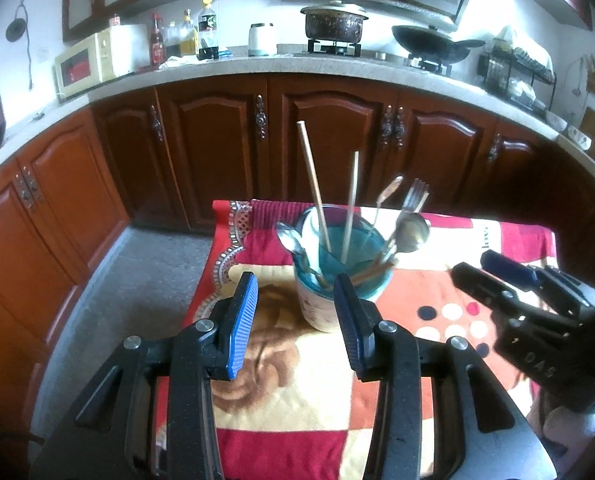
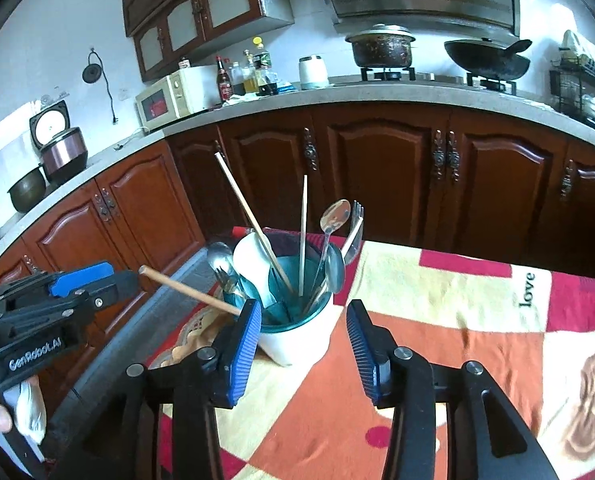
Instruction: Organize utensils
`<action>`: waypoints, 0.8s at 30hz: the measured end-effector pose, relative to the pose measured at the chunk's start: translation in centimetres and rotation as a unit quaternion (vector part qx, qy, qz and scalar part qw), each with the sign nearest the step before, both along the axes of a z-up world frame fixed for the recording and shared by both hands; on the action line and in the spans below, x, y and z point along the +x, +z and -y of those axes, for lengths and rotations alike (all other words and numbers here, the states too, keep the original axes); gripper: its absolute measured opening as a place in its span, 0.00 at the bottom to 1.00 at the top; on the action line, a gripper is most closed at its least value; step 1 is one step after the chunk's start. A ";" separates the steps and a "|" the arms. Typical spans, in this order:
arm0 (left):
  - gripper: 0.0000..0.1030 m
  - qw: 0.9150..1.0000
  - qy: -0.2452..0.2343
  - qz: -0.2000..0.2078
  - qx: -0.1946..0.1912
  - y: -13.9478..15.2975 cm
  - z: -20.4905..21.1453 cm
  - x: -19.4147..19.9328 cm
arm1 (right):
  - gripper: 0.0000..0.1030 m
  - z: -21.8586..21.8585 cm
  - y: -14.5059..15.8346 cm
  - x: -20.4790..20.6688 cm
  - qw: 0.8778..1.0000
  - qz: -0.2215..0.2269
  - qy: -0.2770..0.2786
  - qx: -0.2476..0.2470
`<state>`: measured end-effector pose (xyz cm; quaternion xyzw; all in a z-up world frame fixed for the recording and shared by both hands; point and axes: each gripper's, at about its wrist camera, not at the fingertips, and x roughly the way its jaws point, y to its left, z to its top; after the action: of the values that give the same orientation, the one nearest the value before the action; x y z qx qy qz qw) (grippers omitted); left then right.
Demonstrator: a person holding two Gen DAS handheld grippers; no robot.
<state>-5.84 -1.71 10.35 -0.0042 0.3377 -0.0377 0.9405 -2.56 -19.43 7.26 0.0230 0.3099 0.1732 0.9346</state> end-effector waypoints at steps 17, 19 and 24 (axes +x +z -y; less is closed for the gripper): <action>0.38 0.999 0.019 0.028 -0.021 1.5 1.0 -3.5 | 0.55 -0.6 2.9 -4.1 0.999 0.022 -0.028 -0.004; 0.38 0.999 0.021 0.032 -0.021 1.6 0.9 -3.8 | 0.57 -0.4 3.3 -4.4 0.999 0.025 -0.035 -0.001; 0.38 0.999 0.026 0.036 -0.019 1.9 0.9 -4.2 | 0.58 -0.2 3.9 -4.8 0.999 0.032 -0.044 0.001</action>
<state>-10.02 -2.63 12.23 -0.0298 0.3029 -0.0197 0.9524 -7.40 -19.26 11.15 0.0318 0.2788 0.1328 0.9506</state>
